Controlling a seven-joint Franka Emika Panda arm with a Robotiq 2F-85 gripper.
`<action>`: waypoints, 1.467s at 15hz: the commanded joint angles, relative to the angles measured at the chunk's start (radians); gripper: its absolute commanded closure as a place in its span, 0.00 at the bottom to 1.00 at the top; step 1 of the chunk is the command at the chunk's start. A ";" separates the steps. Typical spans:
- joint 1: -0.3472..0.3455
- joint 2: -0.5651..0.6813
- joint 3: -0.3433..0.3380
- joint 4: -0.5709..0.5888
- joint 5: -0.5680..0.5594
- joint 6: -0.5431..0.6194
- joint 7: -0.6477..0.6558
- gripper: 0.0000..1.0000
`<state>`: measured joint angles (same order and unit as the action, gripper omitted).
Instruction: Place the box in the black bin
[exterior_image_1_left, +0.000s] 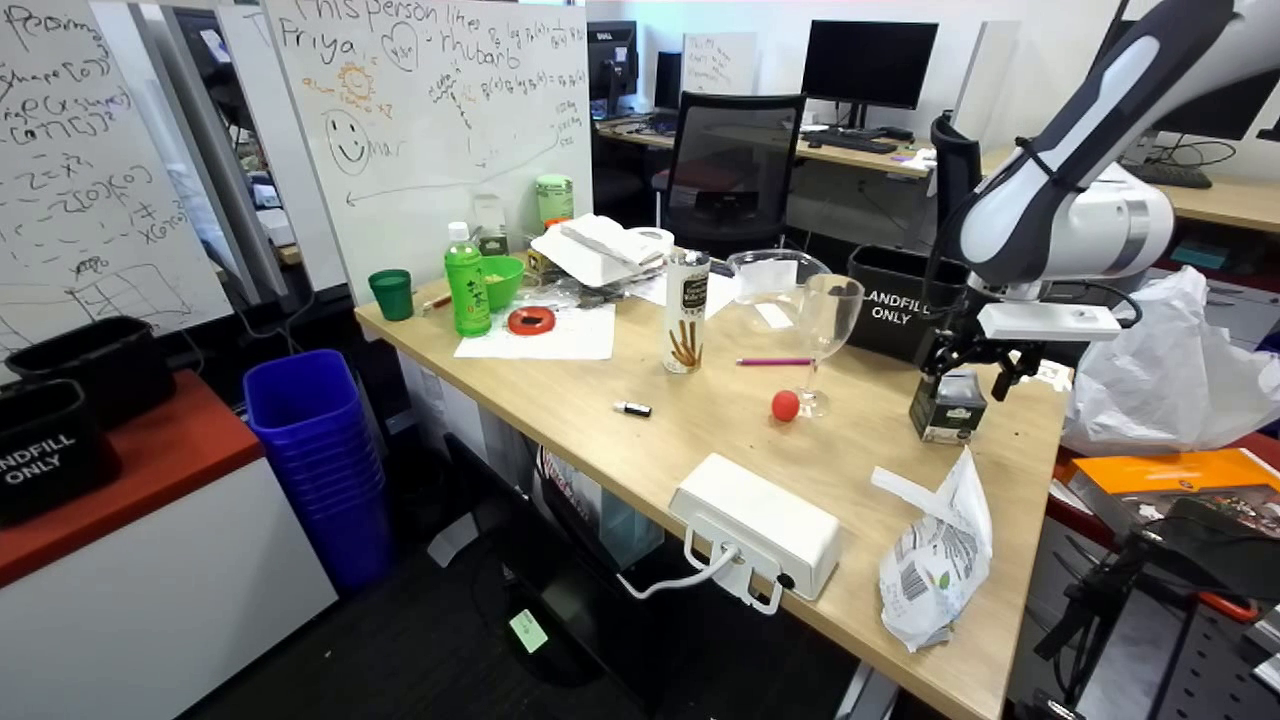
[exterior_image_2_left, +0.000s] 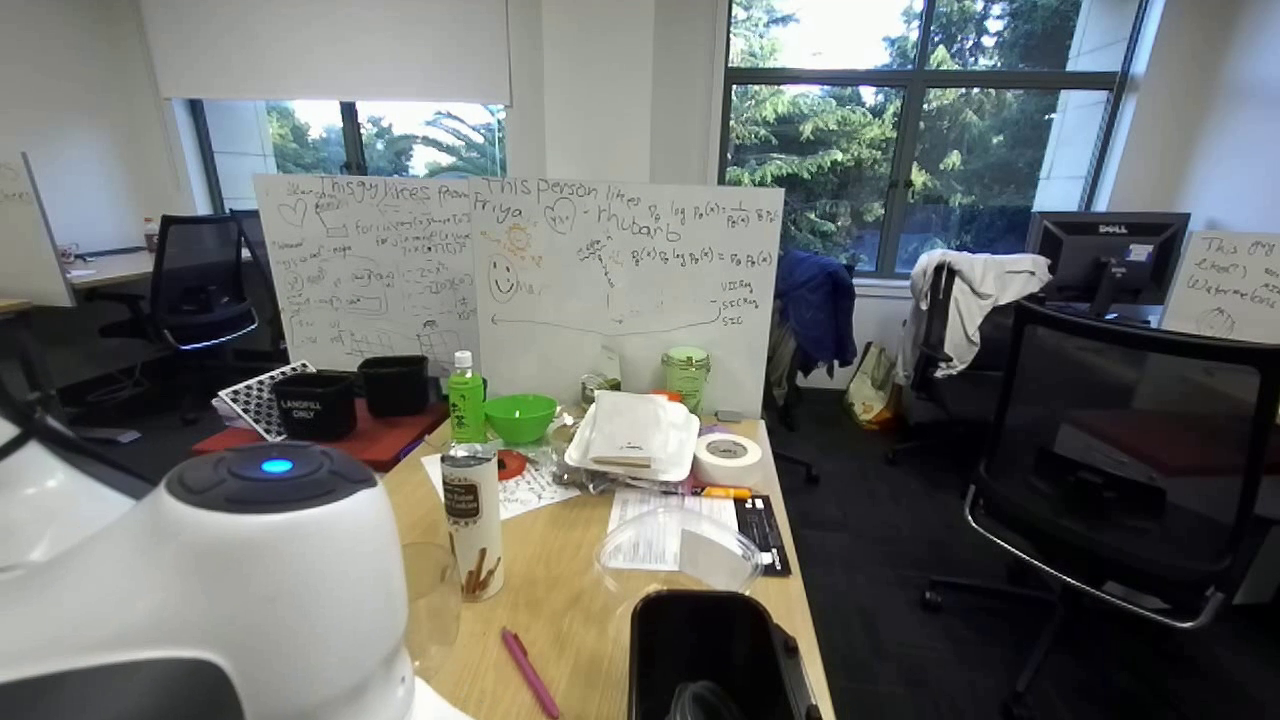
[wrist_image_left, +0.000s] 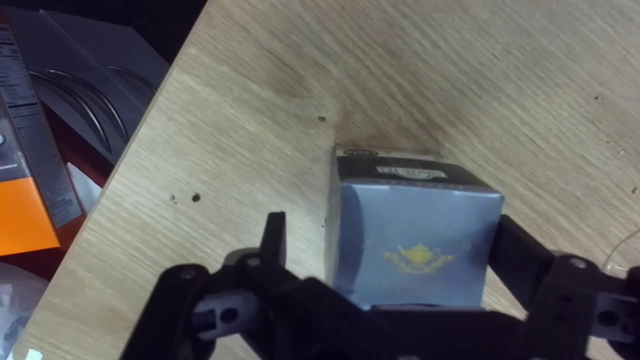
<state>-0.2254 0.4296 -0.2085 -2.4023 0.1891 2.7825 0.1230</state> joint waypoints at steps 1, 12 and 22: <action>-0.002 0.020 0.005 0.016 0.007 -0.005 0.027 0.00; -0.030 0.001 0.038 0.048 0.040 -0.044 0.016 0.67; -0.104 -0.288 0.075 -0.004 0.276 -0.119 -0.155 0.89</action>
<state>-0.3002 0.2374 -0.1625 -2.3699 0.3786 2.7018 0.0504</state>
